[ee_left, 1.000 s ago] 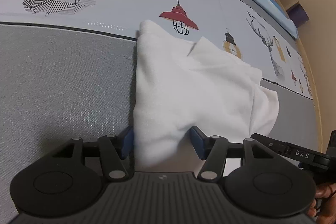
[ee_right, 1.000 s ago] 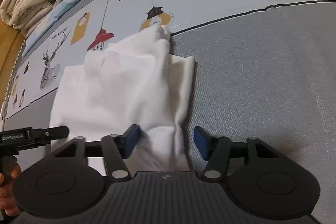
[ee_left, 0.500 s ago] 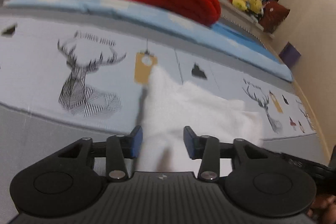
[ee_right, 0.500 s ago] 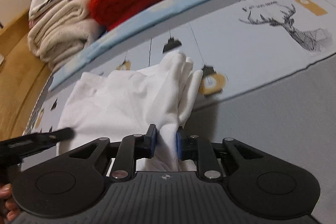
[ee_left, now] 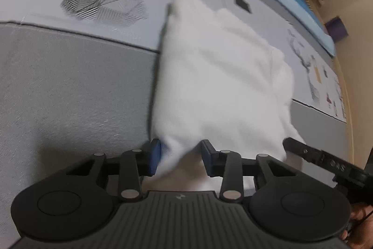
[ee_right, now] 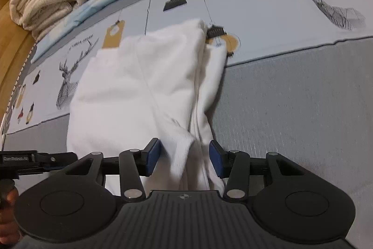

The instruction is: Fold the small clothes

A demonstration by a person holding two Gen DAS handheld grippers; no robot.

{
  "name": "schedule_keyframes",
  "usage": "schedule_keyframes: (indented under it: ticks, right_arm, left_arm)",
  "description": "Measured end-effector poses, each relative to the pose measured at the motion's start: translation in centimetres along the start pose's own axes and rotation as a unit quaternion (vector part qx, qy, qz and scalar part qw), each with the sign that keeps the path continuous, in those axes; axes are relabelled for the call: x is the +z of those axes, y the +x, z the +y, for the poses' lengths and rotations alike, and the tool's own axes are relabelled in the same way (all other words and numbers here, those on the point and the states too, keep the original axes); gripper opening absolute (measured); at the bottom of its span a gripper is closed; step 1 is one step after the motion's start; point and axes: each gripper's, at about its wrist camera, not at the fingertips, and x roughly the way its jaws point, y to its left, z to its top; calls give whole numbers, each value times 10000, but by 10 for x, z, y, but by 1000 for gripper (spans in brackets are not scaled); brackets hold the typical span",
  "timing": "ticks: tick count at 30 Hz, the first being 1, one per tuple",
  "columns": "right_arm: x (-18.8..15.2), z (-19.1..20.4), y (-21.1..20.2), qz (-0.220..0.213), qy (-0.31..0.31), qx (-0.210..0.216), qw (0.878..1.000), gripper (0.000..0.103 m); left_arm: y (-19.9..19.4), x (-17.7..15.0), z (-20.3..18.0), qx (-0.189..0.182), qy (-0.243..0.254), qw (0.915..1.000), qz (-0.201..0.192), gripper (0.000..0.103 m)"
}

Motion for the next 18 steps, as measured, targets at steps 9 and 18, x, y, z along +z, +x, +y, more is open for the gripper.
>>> schedule_keyframes:
  ticks: [9, 18]
  right_arm:
    - [1, -7, -10, -192, -13, -134, 9997, 20]
    - [-5, 3, -13, -96, -487, -440, 9978, 26]
  left_arm:
    - [3, -10, -5, 217, 393, 9986, 271, 39]
    - [3, -19, -7, 767, 774, 9935, 317, 42]
